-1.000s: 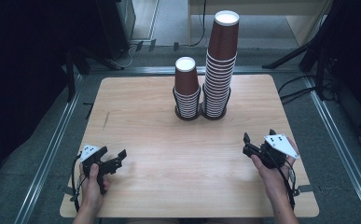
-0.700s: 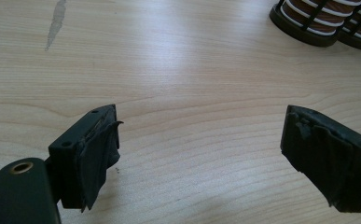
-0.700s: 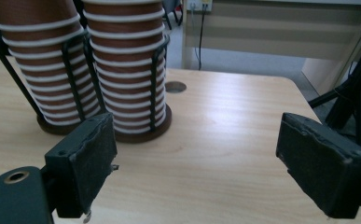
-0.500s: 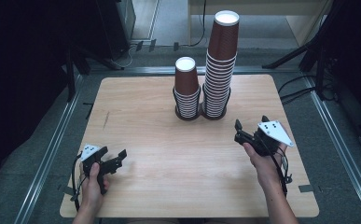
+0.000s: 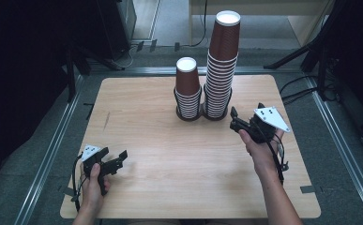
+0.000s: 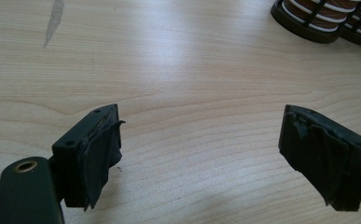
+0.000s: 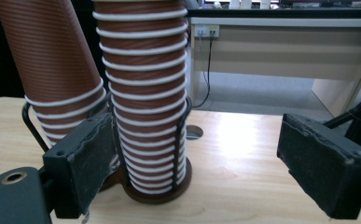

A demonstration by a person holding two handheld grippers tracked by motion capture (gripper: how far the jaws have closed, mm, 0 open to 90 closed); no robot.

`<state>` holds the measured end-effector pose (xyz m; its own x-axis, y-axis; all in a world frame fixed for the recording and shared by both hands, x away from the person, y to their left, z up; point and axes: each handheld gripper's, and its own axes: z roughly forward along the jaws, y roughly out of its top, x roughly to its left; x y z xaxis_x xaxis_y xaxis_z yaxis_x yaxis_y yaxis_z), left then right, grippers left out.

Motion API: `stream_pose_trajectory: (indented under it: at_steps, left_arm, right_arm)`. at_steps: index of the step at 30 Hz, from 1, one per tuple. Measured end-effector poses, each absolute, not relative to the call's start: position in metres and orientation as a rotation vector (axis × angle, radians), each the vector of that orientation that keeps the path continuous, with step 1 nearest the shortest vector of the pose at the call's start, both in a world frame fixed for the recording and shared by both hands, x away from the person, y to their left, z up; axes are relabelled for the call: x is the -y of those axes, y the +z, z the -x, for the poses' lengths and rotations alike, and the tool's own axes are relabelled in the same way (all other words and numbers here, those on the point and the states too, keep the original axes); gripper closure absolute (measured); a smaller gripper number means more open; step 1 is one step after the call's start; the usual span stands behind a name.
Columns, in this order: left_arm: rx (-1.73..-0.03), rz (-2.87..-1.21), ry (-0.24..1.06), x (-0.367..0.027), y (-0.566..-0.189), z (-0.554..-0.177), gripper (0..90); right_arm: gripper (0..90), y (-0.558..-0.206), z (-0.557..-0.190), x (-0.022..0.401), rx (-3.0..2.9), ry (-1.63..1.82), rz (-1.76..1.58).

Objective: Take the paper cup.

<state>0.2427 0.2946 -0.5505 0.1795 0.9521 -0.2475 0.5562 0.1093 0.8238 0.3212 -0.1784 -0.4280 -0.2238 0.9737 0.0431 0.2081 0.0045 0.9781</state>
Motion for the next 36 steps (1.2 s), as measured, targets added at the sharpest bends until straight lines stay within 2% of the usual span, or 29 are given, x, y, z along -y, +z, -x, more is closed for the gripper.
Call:
stream_pose_trajectory:
  at_steps: [11, 20, 36]
  left_arm:
    - [-1.485, -1.563, 0.547, -0.295, -0.551, -0.243, 12.9]
    - [-1.482, -1.565, 0.542, -0.295, -0.551, -0.243, 13.0]
    - [-1.479, -1.572, 0.539, -0.295, -0.551, -0.244, 13.0]
  right_arm:
    - [11.6, -0.41, -0.336, 0.166, -1.53, 1.277, -1.245]
    - [6.6, -0.396, -0.352, 0.157, -1.518, 1.29, -1.245]
    - [7.0, -0.373, -0.381, 0.148, -1.493, 1.293, -1.249]
